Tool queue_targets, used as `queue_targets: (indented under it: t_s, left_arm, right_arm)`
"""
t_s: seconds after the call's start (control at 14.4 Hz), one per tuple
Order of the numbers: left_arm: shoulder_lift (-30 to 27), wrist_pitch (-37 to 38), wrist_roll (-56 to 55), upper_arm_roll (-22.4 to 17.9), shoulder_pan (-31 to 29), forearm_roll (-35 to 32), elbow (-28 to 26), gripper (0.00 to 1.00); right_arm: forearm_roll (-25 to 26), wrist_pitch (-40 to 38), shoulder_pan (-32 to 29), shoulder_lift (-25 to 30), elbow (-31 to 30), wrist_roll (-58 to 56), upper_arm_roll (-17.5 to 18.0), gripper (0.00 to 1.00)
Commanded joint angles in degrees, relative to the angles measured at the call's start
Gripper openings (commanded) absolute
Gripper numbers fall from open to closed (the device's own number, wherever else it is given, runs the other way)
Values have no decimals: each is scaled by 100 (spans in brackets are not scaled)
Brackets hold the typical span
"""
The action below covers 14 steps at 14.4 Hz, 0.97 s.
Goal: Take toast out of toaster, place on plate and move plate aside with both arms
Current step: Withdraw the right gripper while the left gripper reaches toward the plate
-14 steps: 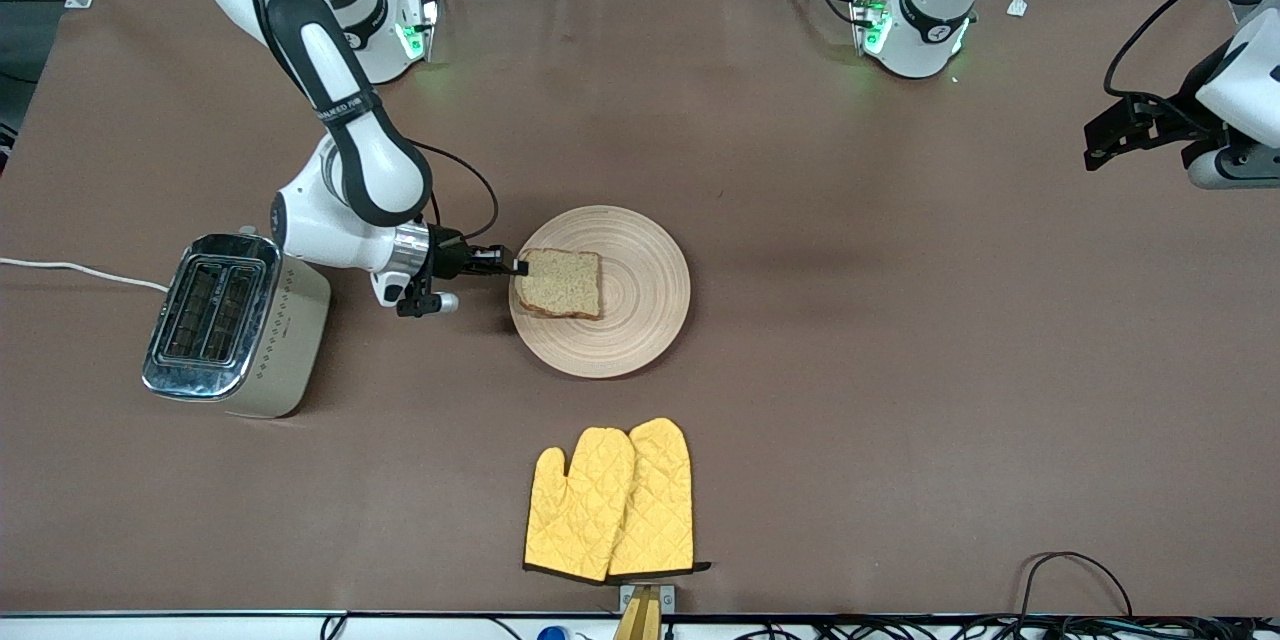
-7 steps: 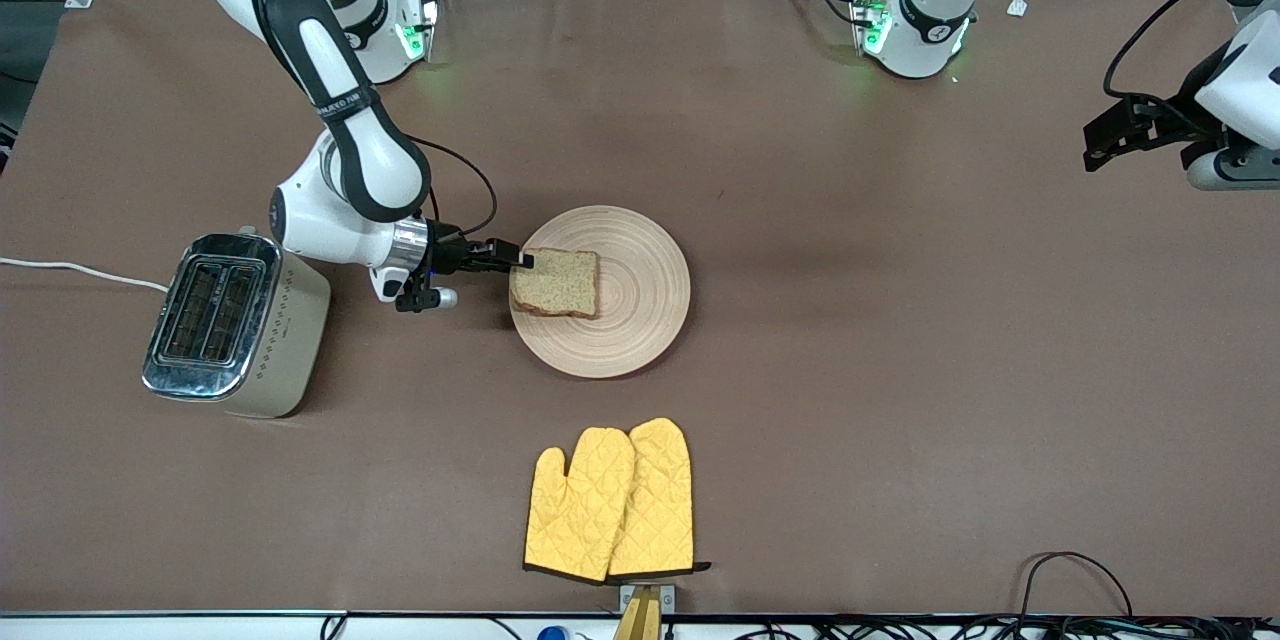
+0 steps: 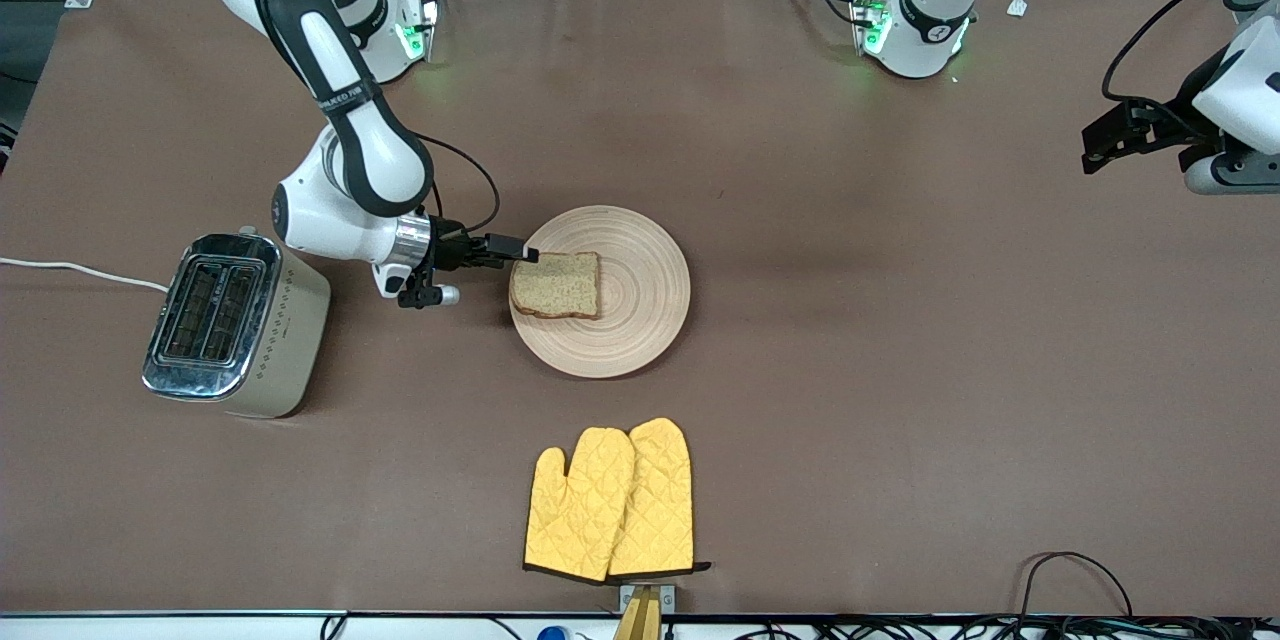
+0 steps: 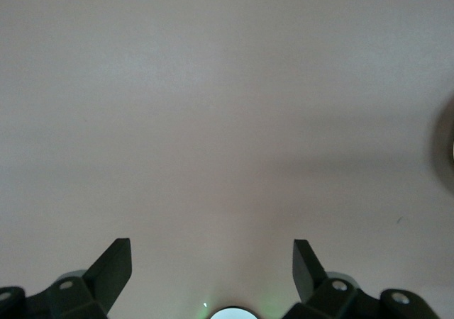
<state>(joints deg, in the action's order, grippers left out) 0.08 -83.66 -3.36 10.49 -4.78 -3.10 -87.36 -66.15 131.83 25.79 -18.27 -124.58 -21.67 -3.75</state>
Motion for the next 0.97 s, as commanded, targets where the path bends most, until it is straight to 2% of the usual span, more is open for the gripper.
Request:
queue_targets:
  t_s: [0.0, 0.21, 0.35, 0.55, 0.69, 0.9]
  left_arm:
    - [36, -19, 134, 15, -40, 12, 78, 100]
    - [37, -19, 134, 15, -40, 12, 87, 100]
    - [36, -19, 134, 15, -40, 12, 87, 100]
    - [36, -19, 134, 15, -40, 12, 87, 100]
    - [45, -19, 116, 15, -40, 20, 87, 100]
    - [107, -89, 90, 15, 3, 20, 87, 100]
  right_arm:
    - [92, 53, 5, 631, -462, 189, -11, 100]
    - [496, 62, -30, 868, -620, 207, -134, 100]
    - [1276, 53, -118, 1184, -769, 215, -362, 100]
    - [2847, -313, -915, 1720, -753, 215, -460, 100]
    - [3614, -1006, -1417, 2011, -403, 242, -460, 100]
    - [4713, -2255, -2076, 2196, 607, 364, -451, 100]
